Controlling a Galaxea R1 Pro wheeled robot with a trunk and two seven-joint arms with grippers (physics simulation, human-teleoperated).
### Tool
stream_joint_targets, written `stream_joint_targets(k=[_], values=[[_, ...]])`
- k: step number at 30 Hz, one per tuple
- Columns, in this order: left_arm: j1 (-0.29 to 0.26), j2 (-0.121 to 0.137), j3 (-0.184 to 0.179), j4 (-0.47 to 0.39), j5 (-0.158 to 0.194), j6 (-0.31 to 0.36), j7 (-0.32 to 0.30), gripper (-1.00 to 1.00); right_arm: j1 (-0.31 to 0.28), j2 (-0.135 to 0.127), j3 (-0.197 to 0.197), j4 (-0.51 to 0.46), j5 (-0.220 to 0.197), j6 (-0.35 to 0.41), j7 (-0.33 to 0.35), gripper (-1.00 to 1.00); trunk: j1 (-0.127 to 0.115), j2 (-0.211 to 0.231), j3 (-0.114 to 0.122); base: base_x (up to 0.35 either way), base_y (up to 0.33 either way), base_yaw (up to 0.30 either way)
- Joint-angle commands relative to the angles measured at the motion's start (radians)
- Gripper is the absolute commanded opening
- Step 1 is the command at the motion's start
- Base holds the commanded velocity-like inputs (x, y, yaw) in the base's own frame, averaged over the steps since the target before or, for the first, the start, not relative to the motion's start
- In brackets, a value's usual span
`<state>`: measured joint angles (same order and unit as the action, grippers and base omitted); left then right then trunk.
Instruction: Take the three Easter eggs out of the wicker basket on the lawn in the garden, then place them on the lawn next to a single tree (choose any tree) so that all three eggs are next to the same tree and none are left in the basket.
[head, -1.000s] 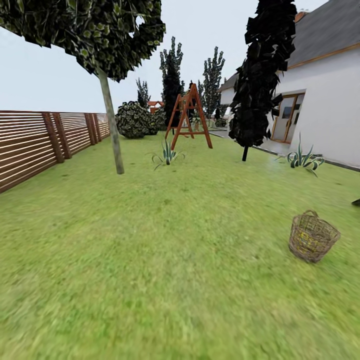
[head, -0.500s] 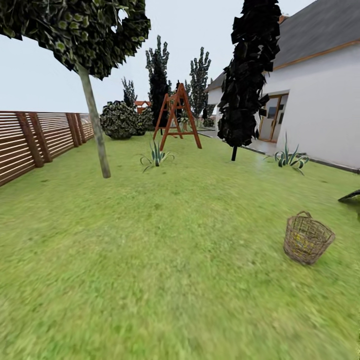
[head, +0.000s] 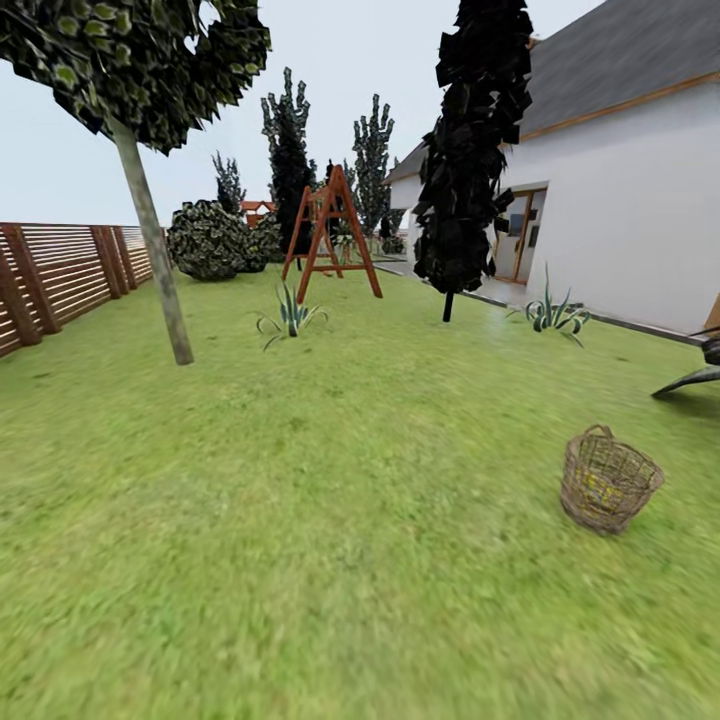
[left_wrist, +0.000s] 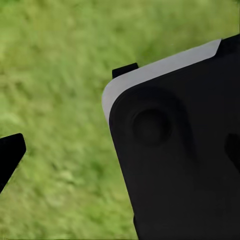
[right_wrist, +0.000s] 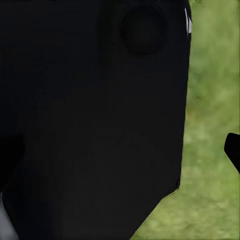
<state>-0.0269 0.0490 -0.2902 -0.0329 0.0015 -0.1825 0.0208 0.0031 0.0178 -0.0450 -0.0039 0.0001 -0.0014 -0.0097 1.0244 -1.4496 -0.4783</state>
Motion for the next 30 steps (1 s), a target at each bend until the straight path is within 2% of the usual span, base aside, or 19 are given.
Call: stream_joint_targets(k=[1,13,30], values=[[0.000,0.000,-0.006,0.000,0.000,-0.003,0.002,1.00,0.000,0.000,-0.004,0.000,0.000,0.000,-0.001,1.00,0.001,0.000,-0.001,0.324,0.164,-0.017],[-0.001,0.000,-0.006,0.001,0.000,-0.003,0.002,1.00,0.000,0.004,0.004,-0.001,0.007,0.000,0.000,1.00,0.001,0.000,-0.001,0.324,0.165,-0.022],[0.000,0.000,-0.006,0.001,0.000,-0.003,0.002,1.00,0.000,0.005,0.004,-0.001,0.006,0.000,0.001,1.00,0.001,0.000,-0.001,0.323,0.165,-0.247]])
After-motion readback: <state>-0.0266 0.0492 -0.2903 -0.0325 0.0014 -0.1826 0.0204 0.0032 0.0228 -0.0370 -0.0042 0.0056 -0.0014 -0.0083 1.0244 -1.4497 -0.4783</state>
